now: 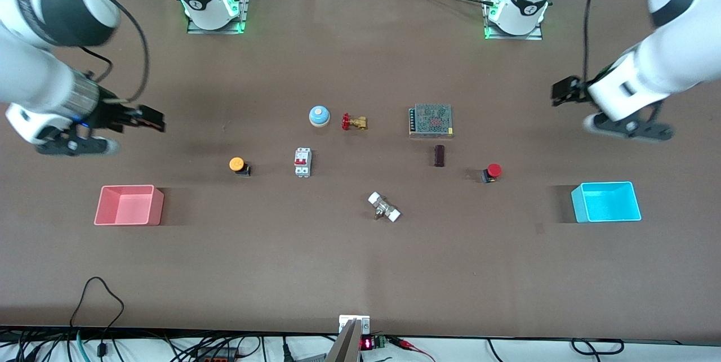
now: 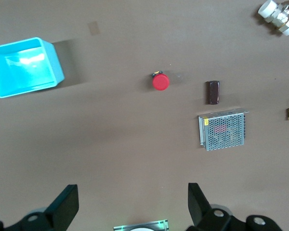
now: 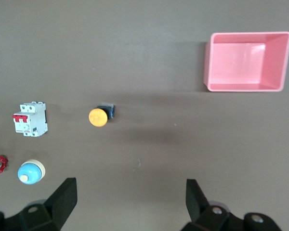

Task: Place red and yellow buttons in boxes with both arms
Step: 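Move the right gripper to the yellow button while the left gripper reaches the red button, then grasp the yellow button with the right gripper while the left gripper grasps the red button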

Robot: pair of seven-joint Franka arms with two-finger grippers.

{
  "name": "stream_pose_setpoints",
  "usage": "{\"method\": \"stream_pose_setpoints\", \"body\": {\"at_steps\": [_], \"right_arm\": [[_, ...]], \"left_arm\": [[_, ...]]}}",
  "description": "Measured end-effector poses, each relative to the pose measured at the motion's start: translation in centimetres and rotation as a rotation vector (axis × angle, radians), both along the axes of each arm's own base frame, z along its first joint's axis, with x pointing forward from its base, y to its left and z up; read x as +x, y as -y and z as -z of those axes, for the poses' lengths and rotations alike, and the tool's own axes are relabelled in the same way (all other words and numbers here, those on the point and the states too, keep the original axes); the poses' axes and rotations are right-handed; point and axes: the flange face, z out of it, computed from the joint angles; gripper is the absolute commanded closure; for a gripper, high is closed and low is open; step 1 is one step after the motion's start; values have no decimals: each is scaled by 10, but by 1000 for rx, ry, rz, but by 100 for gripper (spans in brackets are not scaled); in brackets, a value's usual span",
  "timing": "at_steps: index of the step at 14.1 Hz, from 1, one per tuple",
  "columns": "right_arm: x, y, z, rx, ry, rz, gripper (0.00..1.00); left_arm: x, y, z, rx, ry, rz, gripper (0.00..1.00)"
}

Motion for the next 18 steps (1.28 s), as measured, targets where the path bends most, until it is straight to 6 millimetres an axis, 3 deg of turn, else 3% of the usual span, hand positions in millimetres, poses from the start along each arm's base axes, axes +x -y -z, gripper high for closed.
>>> {"method": "stream_pose_setpoints", "body": {"at_steps": [5,8,11,13,15,18], "right_arm": [[9,-29,56,-2,23,19,0],[5,-50,101,3,48,11,0],[-9,-63,150,5,72,20,0],[-18,-74,176,8,90,14,0],[-20,-84,191,12,103,6,0],[-17,-88,210,16,120,7,0]], "left_arm": [[36,18,103,2,4,-51,0],[38,20,164,-7,42,-62,0],[35,26,203,-8,67,-93,0],[28,43,232,-11,105,-114,0],[19,55,260,-15,123,-115,0],[14,54,285,-24,153,-120,0]]}}
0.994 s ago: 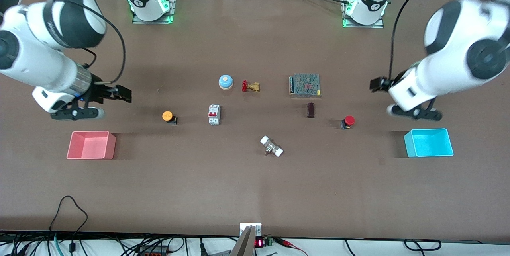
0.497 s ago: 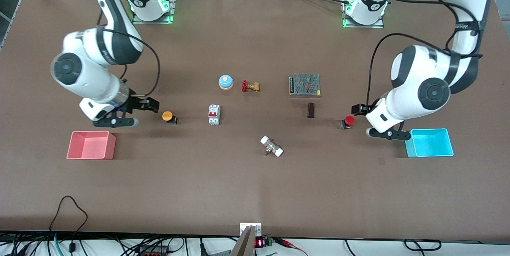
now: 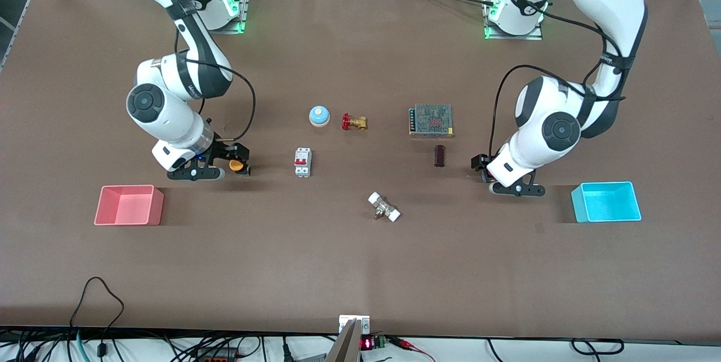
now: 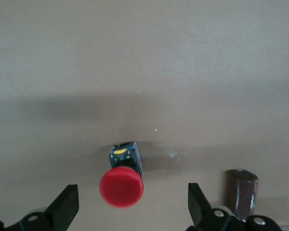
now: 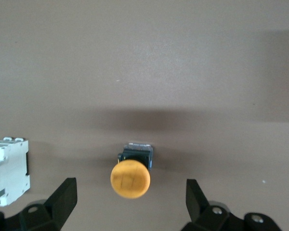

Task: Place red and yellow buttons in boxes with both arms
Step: 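Grasp the yellow button with the right gripper while the left gripper grasps the red button, then carry the yellow button to the pink box while the left gripper carries red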

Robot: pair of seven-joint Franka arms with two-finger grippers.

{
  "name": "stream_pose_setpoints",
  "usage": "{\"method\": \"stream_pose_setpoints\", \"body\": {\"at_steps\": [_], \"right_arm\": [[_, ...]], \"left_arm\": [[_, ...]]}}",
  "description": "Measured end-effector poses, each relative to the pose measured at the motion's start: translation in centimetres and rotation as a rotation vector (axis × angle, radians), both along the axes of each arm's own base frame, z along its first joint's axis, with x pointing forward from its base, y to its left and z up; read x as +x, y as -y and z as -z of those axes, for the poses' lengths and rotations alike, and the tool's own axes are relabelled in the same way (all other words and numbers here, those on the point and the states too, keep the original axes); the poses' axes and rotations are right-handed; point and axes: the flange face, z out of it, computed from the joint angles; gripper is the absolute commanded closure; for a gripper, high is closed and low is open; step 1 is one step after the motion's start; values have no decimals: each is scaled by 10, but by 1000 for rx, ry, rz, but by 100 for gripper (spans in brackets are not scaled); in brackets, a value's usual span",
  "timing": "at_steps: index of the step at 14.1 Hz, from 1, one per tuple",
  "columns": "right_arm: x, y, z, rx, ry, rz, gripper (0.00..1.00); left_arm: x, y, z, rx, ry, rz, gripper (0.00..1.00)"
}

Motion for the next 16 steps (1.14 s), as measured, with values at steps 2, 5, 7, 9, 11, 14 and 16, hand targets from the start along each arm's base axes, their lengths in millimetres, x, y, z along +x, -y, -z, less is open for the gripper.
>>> {"method": "stream_pose_setpoints", "body": {"at_steps": [2,5,7,9,11,14,16], "right_arm": [[2,0,13,3,12,2,0],[2,0,27,1,5,5,0],[1,0,35,-1,-7,10,0],[1,0,41,-4,-17,11,0],[1,0,47,-5,-24,11,9],[1,0,50,-6,-27,10,32],[3,0,48,-5,-23,10,50]], "left_arm": [[-3,-2,16,-6,25,-5,1],[-11,-4,38,-11,46,-9,39],[-14,-5,45,-12,50,-10,61],[-14,-6,45,-12,51,-13,80],[-13,-9,45,-11,51,-19,83],[-3,-21,35,-7,66,-39,83],[14,-37,5,4,34,-64,83]]}}
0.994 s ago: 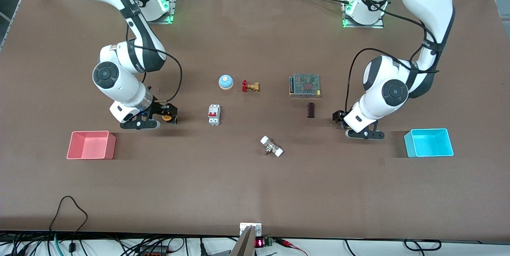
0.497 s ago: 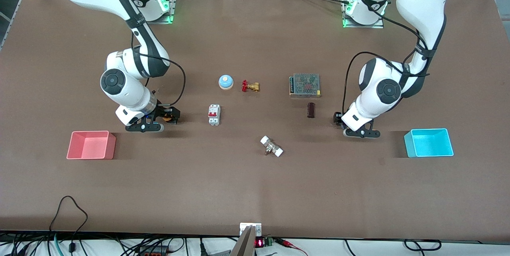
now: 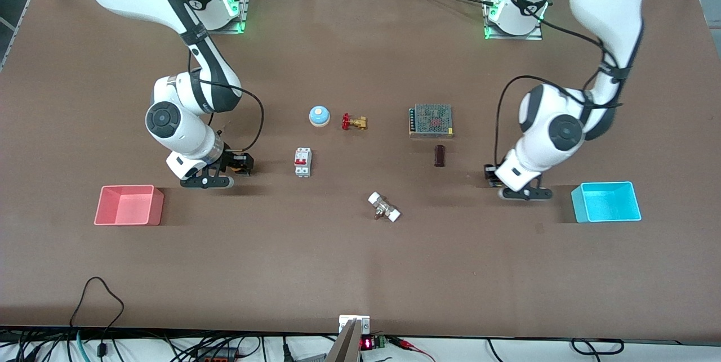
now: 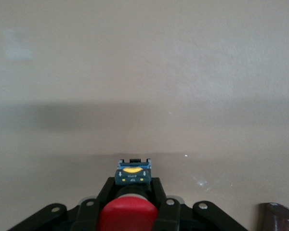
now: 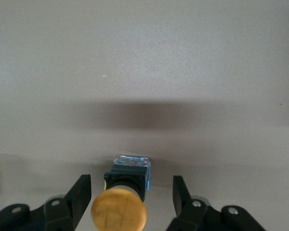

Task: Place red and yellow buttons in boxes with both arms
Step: 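Carry the yellow button to the pink box while the left gripper carries red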

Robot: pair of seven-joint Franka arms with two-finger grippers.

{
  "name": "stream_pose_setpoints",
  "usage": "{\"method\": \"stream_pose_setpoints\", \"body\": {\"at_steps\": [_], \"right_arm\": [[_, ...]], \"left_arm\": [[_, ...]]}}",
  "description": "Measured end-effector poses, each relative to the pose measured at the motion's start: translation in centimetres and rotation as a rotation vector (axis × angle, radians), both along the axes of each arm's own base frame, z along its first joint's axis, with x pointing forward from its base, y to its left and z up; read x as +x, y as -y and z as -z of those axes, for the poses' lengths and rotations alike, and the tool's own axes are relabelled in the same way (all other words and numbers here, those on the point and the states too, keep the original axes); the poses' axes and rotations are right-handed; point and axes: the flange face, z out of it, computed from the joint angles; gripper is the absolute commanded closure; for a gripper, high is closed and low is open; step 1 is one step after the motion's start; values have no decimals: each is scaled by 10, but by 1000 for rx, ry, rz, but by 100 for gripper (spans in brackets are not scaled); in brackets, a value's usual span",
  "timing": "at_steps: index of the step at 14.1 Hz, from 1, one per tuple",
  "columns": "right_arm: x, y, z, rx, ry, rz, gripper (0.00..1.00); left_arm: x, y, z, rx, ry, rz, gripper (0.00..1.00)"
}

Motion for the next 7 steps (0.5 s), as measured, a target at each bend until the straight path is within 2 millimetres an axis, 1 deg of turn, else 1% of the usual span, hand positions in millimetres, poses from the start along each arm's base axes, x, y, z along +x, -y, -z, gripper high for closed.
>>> {"method": "stream_pose_setpoints", "body": {"at_steps": [1,2,3,4,5,6,7], "right_arm": [[1,-1,-1,1,3,-1,60],[1,-2,-2,1,5,-3,66],[1,-4,-2,2,6,-6,71],[1,-6,-3,2,7,-9,72],[1,-7,-3,2,7,-11,74],[1,-8,-2,2,6,-12,77],[1,-8,-2,2,6,-12,77]], "left_arm": [[10,-5,-23,5,-28,-8,83],[20,-10,-49,10,-55,-15,83],[29,-17,-74,15,-74,-26,83],[38,-28,-97,18,-82,-43,83],[45,-44,-115,18,-81,-67,83],[52,-65,-130,17,-73,-98,83],[57,-90,-139,15,-61,-129,83]]}}
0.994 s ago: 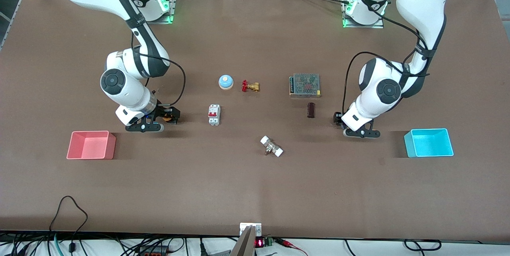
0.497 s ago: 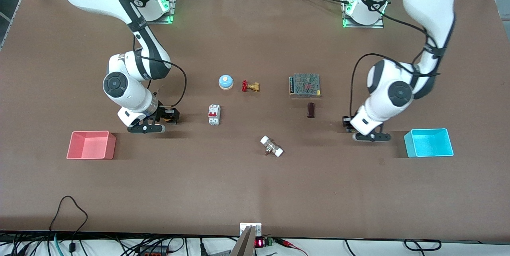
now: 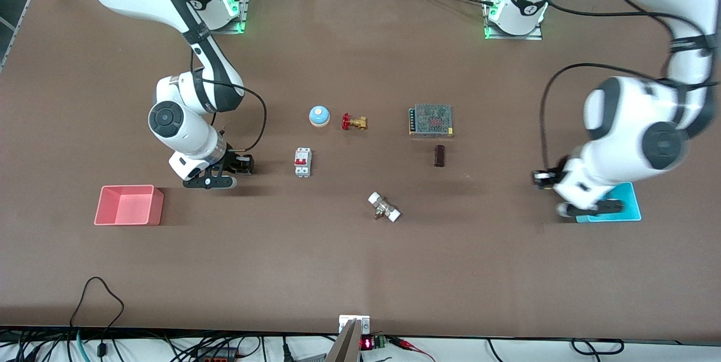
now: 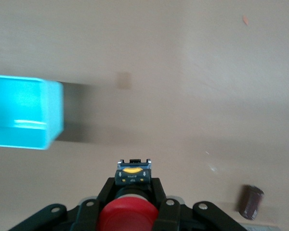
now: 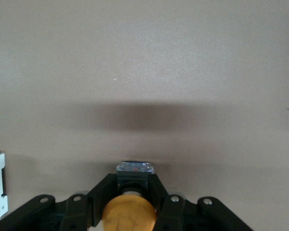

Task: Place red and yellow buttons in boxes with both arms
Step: 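Carry the yellow button to the pink box while the left gripper carries red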

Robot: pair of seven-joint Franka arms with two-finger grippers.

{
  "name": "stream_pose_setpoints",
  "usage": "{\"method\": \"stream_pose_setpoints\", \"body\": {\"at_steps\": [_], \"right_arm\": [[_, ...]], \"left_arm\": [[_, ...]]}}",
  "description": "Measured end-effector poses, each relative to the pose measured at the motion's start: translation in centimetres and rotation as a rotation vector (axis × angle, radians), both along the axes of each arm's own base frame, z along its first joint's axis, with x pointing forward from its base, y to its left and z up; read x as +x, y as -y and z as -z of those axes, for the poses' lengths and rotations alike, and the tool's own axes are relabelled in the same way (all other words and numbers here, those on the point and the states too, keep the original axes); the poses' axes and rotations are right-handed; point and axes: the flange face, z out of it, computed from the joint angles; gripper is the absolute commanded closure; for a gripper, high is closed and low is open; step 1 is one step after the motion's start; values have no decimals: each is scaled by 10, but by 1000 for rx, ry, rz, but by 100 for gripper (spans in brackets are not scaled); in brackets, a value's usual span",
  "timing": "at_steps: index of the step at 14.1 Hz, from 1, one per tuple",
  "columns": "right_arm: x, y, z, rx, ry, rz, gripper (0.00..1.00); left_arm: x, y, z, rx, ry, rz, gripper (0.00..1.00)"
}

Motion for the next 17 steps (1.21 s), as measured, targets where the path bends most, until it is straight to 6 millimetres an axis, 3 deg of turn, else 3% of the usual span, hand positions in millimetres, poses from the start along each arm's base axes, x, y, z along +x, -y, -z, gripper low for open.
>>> {"method": "stream_pose_setpoints", "body": {"at_steps": [2,4,5,7,10,12,15,17], "right_arm": [[0,0,0,0,1,0,83],[5,-1,-7,3,13,0,85],[9,0,-17,5,19,1,85],[20,13,-58,0,13,-18,85],[38,72,-132,-2,49,-75,85],[45,126,-158,-9,86,-104,85],[50,200,-157,-24,99,-165,85],[56,229,-148,-28,97,-169,85]], "left_arm": [[3,-55,-5,-5,11,-17,83],[1,-95,9,-11,-5,-13,83],[1,-114,21,-14,-8,-12,83],[5,-148,45,-16,19,-1,83],[8,-164,80,-5,22,1,83],[9,-173,98,2,34,-8,82],[7,-184,110,-1,30,-6,82],[7,-185,116,-3,21,-3,82]]}}
